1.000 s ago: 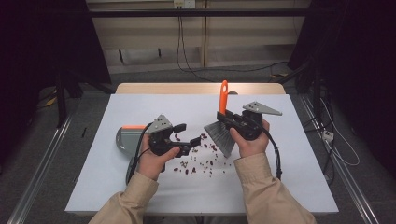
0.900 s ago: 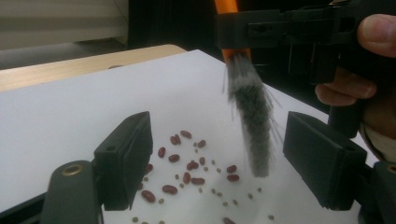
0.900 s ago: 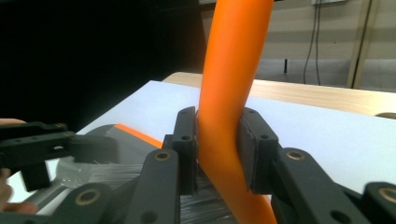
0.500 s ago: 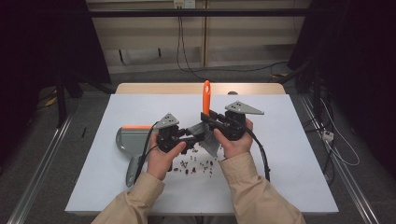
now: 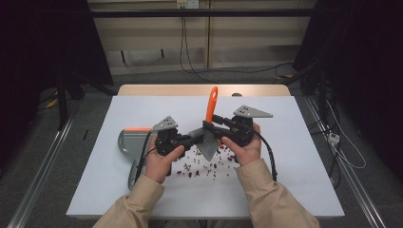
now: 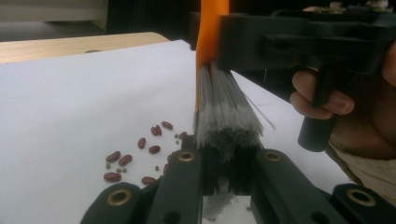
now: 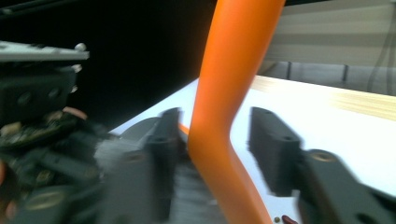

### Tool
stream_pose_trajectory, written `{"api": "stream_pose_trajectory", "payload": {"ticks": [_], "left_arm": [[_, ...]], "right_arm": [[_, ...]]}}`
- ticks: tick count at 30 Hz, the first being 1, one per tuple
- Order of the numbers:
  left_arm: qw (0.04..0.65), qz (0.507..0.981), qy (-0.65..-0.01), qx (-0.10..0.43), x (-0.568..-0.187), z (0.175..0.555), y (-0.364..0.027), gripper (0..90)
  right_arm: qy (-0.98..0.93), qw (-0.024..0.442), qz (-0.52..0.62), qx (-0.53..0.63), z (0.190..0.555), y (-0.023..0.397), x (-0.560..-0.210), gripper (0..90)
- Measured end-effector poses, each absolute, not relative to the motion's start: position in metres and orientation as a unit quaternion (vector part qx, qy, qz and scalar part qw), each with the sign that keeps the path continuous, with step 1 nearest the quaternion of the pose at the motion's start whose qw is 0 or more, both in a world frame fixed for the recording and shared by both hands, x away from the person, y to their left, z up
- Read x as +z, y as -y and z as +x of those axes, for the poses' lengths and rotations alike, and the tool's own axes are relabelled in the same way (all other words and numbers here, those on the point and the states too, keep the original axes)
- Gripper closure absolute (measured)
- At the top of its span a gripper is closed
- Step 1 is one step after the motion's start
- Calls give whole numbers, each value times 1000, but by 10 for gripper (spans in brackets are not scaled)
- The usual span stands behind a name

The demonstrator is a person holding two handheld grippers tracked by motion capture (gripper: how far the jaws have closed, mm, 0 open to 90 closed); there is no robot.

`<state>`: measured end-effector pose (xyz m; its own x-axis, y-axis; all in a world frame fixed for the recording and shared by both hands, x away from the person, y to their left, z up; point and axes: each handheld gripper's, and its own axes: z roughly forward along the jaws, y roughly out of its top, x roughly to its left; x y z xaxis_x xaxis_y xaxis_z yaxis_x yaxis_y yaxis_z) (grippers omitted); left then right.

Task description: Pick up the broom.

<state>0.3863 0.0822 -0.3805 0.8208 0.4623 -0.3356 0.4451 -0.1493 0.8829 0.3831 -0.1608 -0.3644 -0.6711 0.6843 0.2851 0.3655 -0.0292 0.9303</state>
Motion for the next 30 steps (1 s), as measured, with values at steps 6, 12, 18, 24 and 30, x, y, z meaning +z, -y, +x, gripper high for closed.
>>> {"api": "stream_pose_trajectory", "payload": {"ticks": [6,12,18,24,30], "left_arm": [[584,756,-296,6,-378,387,-86,848],[580,760,-293,2,-379,387,-85,848],[578,763,-287,1,-379,385,-82,847],[582,762,-283,-2,-379,384,-80,847],[586,762,-275,-10,-379,384,-80,847]], "right_arm": [[-686,131,379,607,373,185,-378,419],[-697,115,368,605,365,202,-391,410],[-697,120,371,602,365,206,-397,404],[-702,115,364,602,365,204,-398,404],[-704,103,361,603,367,202,-401,407]]}}
